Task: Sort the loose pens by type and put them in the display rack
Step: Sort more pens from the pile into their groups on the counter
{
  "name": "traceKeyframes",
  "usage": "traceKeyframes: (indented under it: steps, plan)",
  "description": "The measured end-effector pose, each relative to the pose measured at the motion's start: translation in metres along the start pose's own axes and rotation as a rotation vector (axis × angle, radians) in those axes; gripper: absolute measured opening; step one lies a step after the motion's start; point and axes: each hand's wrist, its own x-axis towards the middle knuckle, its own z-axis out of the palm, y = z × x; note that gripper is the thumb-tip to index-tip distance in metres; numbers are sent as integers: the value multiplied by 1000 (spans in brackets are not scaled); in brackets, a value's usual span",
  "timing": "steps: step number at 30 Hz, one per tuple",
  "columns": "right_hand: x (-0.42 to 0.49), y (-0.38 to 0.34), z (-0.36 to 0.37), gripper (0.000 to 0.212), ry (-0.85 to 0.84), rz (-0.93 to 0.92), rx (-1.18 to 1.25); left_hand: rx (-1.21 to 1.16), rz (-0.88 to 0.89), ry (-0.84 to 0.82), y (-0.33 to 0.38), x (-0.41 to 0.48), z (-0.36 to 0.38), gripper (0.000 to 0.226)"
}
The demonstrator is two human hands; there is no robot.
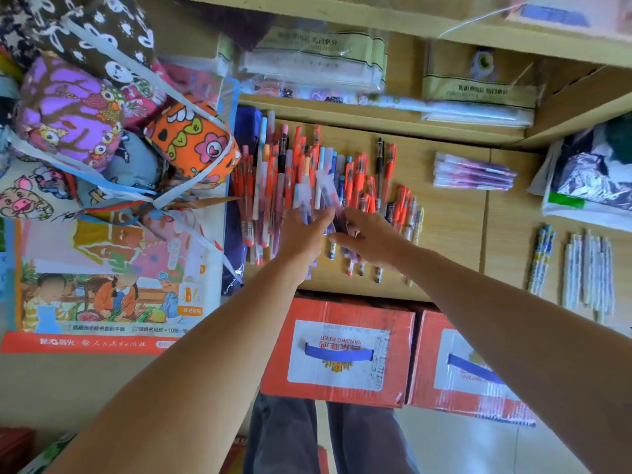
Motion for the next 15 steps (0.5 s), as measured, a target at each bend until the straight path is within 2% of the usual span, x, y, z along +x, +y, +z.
traceKeyframes:
  steps: [3, 8, 12, 15]
  plan:
    - [-13, 11, -13, 25, -14, -56, 7, -89, -22, -41, 9, 0, 21, 33]
    - [-30, 50, -47, 20, 89, 19, 55, -62, -38, -66, 22, -4, 56, 27]
    - [-40, 99, -91, 22, 275, 90, -240, -42, -50, -78, 35, -6, 84, 23]
    - [-43, 126, -124, 28, 378, 161, -400, -71, -49, -103, 39, -5, 106, 33]
